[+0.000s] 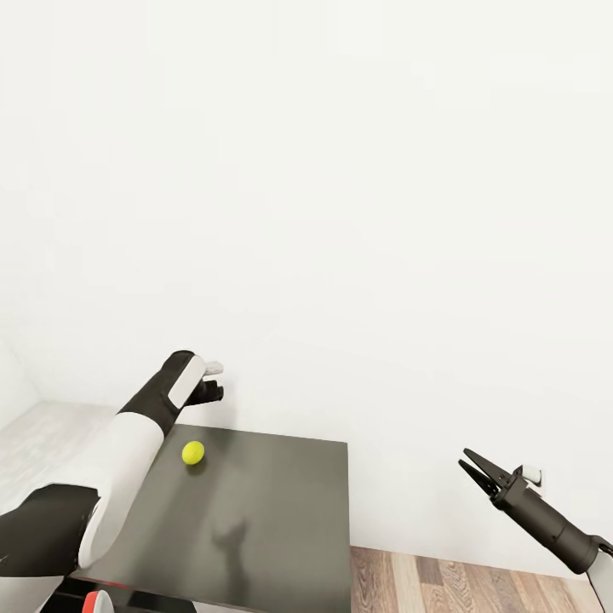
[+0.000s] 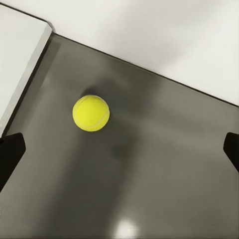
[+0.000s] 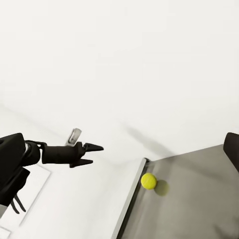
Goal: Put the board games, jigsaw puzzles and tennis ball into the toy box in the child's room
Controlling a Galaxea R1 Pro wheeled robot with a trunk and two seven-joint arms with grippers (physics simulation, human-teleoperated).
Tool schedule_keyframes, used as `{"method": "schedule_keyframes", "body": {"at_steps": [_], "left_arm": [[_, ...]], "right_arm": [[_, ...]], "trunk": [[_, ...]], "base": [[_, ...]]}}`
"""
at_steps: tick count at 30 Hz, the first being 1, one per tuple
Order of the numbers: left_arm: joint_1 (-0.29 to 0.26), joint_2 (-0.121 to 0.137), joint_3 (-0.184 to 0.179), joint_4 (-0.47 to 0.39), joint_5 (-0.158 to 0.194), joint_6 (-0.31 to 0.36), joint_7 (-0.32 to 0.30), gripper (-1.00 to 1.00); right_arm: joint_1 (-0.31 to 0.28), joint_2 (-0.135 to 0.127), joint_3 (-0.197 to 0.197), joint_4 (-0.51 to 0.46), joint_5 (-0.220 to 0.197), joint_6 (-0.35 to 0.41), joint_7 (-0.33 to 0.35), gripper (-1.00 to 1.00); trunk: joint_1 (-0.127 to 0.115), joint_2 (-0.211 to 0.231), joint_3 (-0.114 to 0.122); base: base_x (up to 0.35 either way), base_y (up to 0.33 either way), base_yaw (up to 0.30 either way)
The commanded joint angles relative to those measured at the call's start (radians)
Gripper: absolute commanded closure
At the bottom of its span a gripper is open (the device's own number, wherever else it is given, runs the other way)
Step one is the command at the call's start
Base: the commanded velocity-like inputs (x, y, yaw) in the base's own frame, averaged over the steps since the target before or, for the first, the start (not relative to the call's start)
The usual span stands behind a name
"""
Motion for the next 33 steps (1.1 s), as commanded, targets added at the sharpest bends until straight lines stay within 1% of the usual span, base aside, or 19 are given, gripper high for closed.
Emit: {"method": "schedule_keyframes", "body": {"at_steps": [1, 2, 5, 7, 9, 12, 17, 33], "left_arm": [[-0.001, 0.002, -0.007, 0.011, 0.01, -0.001, 0.009, -1.0], [-0.001, 0.002, -0.006, 0.02, 0.01, -0.006, 0.009, -1.0], [-0.001, 0.002, -0.006, 0.06, 0.008, -0.046, 0.008, -1.0], [-0.001, 0.003, -0.006, 0.069, 0.005, -0.06, 0.007, -1.0], [-0.001, 0.003, -0.006, 0.079, -0.008, -0.073, 0.007, -1.0], [-0.001, 0.003, -0.005, 0.086, -0.036, -0.083, 0.006, -1.0], [-0.001, 0.003, -0.005, 0.088, -0.054, -0.087, 0.003, -1.0], [-0.001, 0.0, -0.005, 0.089, -0.059, -0.09, 0.002, -1.0]], "right_arm": [[-0.001, -0.001, 0.0, 0.0, -0.004, 0.007, 0.001, -1.0], [-0.001, -0.001, 0.0, -0.001, -0.004, 0.007, 0.001, -1.0], [-0.001, -0.001, 0.0, -0.003, -0.004, 0.007, 0.001, -1.0], [-0.001, -0.002, 0.0, -0.003, -0.004, 0.007, 0.002, -1.0], [0.0, -0.002, 0.0, -0.003, -0.004, 0.008, 0.002, -1.0], [0.0, -0.003, -0.001, -0.003, -0.004, 0.009, 0.003, -1.0], [0.0, -0.003, -0.001, -0.004, -0.004, 0.009, 0.004, -1.0], [0.0, -0.004, -0.001, -0.004, -0.004, 0.011, 0.005, -1.0]], "trunk": [[0.001, -0.002, -0.002], [0.001, -0.002, -0.002], [0.001, -0.002, -0.002], [0.001, -0.002, -0.002], [0.001, -0.002, -0.002], [0.001, -0.002, -0.002], [0.001, -0.002, -0.006], [0.001, -0.002, -0.031]], "base": [[0.0, 0.0, 0.0], [0.0, 0.0, 0.0], [0.0, 0.0, 0.0], [0.0, 0.0, 0.0], [0.0, 0.0, 0.0], [0.0, 0.0, 0.0], [0.0, 0.0, 0.0], [0.0, 0.0, 0.0]]}}
